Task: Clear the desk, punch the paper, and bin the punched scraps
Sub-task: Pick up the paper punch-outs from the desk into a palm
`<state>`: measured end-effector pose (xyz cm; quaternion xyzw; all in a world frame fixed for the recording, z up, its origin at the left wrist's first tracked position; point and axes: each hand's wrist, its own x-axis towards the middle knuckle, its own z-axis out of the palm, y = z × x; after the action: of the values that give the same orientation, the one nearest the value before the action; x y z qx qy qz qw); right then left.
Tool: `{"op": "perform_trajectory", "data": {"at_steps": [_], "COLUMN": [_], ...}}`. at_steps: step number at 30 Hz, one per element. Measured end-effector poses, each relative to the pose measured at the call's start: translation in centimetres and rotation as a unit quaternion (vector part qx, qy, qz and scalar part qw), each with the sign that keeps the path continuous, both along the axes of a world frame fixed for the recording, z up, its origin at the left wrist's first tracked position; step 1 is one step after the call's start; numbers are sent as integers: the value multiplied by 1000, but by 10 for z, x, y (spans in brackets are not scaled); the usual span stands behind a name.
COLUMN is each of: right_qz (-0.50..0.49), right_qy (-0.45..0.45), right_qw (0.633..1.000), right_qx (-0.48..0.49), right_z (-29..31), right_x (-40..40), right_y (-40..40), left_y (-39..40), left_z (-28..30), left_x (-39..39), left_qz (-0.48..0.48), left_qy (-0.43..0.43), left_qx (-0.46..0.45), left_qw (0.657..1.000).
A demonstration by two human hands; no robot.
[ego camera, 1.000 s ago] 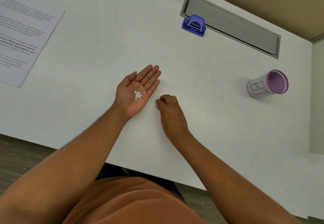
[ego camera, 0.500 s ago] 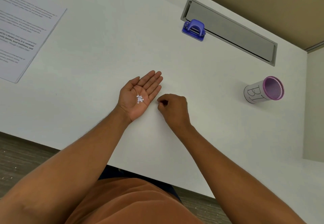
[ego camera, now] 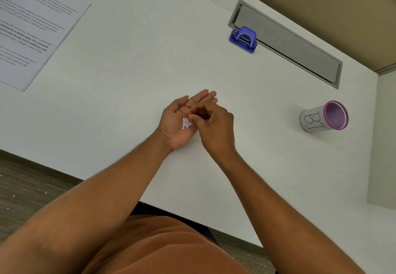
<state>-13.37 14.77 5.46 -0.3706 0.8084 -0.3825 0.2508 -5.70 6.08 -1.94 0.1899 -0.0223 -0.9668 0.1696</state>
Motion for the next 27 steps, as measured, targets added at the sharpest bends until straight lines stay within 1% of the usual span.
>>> {"op": "perform_trajectory", "data": {"at_steps": [2, 5, 8, 10, 12, 14, 16, 18, 20, 24, 27], "right_qz": [18, 35, 24, 3, -12, 2, 30, 56, 65, 45, 35], "right_qy": [-1, -42, -75, -78, -59, -28, -35, -52, -42, -38, -18], "right_qw": [1000, 999, 996, 995, 998, 999, 994, 989, 989, 995, 997], "right_qx": [5, -7, -43, -58, -33, 29, 95, 127, 124, 85, 68], "right_z": [0, 3, 8, 7, 2, -7, -21, -34, -42, -51, -58], "right_x": [-1, -4, -18, -36, -54, -66, -69, -63, -55, -43, -40], "right_y": [0, -2, 0, 9, 24, 44, 59, 67, 67, 50, 36], "left_y": [1, 2, -4, -11, -20, -29, -34, -35, -33, -25, -21], "left_z": [0, 4, 7, 10, 11, 11, 9, 7, 6, 4, 4], "left_x": [0, 0, 3, 7, 14, 21, 27, 32, 35, 39, 41], "left_qz": [0, 1, 17, 35, 54, 66, 74, 77, 78, 78, 77], "left_qy": [0, -2, -1, 8, 13, 8, 4, 0, -3, -3, -4], "left_qx": [-3, -11, -6, -3, -5, -11, -17, -22, -21, -18, -17], "left_qw": [1000, 1000, 1000, 999, 998, 998, 997, 997, 997, 997, 997]}}
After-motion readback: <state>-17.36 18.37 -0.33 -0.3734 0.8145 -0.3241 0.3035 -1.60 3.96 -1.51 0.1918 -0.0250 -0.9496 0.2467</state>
